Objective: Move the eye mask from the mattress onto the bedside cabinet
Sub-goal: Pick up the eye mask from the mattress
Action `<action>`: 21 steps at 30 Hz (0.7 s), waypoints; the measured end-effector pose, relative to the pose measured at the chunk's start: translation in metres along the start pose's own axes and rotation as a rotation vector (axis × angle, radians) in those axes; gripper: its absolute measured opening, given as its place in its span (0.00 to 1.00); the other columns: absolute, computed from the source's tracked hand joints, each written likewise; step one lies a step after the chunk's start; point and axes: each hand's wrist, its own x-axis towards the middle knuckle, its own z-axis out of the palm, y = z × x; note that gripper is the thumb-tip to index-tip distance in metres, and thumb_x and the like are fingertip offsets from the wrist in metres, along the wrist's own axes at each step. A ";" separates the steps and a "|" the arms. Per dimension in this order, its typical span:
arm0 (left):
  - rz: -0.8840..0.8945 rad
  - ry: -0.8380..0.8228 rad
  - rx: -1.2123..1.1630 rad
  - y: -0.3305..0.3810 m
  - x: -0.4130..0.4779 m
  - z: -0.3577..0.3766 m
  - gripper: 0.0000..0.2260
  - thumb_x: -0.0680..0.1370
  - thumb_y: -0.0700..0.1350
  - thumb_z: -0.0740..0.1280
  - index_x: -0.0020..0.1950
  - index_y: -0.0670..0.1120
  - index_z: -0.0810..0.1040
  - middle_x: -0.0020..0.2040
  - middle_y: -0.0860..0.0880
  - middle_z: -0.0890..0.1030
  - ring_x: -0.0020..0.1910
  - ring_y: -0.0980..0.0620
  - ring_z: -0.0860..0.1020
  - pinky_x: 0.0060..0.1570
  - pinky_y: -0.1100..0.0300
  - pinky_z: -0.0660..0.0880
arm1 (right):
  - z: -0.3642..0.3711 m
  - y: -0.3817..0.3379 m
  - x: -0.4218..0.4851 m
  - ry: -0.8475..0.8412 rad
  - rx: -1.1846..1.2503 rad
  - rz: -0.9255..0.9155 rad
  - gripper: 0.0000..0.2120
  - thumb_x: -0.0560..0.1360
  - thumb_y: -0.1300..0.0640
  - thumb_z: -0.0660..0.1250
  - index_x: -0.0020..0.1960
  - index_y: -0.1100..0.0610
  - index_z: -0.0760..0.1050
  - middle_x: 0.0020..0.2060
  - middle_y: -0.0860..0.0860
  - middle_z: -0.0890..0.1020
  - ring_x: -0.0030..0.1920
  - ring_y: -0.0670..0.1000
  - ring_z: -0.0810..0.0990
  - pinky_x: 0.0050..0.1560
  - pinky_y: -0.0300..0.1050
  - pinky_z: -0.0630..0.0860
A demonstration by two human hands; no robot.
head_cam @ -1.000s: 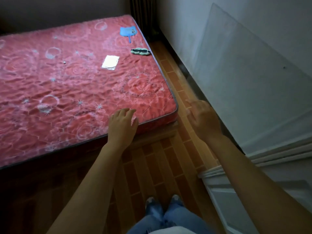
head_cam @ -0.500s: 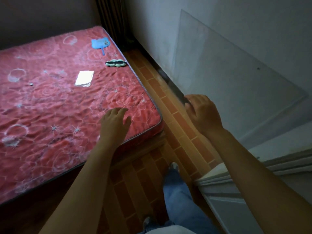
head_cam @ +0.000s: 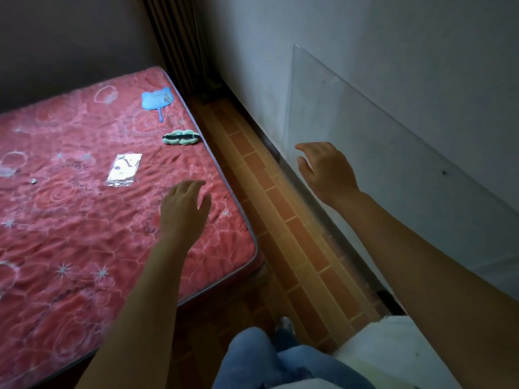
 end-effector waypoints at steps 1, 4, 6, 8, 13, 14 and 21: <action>-0.011 0.002 0.000 0.003 0.008 0.002 0.16 0.78 0.45 0.61 0.65 0.42 0.73 0.65 0.39 0.75 0.65 0.39 0.71 0.65 0.43 0.67 | -0.003 0.005 0.011 0.008 0.001 -0.006 0.16 0.79 0.56 0.55 0.62 0.61 0.72 0.58 0.59 0.80 0.59 0.59 0.76 0.58 0.52 0.72; -0.018 0.006 -0.025 0.015 0.034 0.010 0.16 0.78 0.44 0.62 0.64 0.42 0.73 0.65 0.38 0.76 0.64 0.39 0.71 0.64 0.45 0.67 | -0.010 0.019 0.036 0.049 -0.008 0.003 0.17 0.79 0.56 0.55 0.63 0.61 0.72 0.59 0.59 0.80 0.60 0.58 0.75 0.60 0.51 0.72; 0.007 -0.007 -0.031 0.024 0.058 0.018 0.16 0.78 0.44 0.62 0.64 0.41 0.73 0.64 0.38 0.76 0.64 0.39 0.72 0.63 0.45 0.68 | -0.011 0.025 0.047 0.051 -0.016 0.020 0.17 0.79 0.55 0.55 0.63 0.61 0.72 0.59 0.59 0.80 0.60 0.58 0.75 0.59 0.51 0.72; 0.018 -0.010 -0.040 0.033 0.084 0.024 0.16 0.78 0.44 0.62 0.64 0.41 0.73 0.64 0.38 0.76 0.63 0.39 0.72 0.62 0.45 0.67 | -0.008 0.030 0.058 0.029 -0.021 0.013 0.17 0.78 0.55 0.55 0.63 0.61 0.72 0.58 0.59 0.80 0.60 0.58 0.75 0.58 0.51 0.72; 0.036 0.021 -0.058 0.041 0.153 0.039 0.17 0.78 0.46 0.61 0.65 0.42 0.72 0.64 0.39 0.75 0.63 0.39 0.71 0.63 0.45 0.67 | 0.007 0.051 0.105 -0.052 -0.069 -0.031 0.17 0.78 0.55 0.55 0.63 0.61 0.71 0.58 0.58 0.80 0.60 0.57 0.75 0.59 0.51 0.72; 0.037 0.028 -0.060 0.040 0.167 0.042 0.17 0.78 0.46 0.61 0.65 0.42 0.72 0.64 0.39 0.75 0.63 0.39 0.71 0.63 0.45 0.67 | 0.013 0.056 0.118 -0.072 -0.075 -0.042 0.17 0.78 0.55 0.55 0.63 0.61 0.71 0.59 0.58 0.80 0.60 0.57 0.75 0.59 0.51 0.72; -0.066 0.076 -0.037 0.003 0.267 0.053 0.18 0.77 0.47 0.63 0.64 0.42 0.73 0.63 0.38 0.76 0.63 0.38 0.72 0.62 0.44 0.68 | 0.062 0.064 0.244 -0.137 -0.033 -0.128 0.16 0.78 0.55 0.56 0.62 0.60 0.72 0.57 0.57 0.80 0.59 0.56 0.75 0.58 0.51 0.71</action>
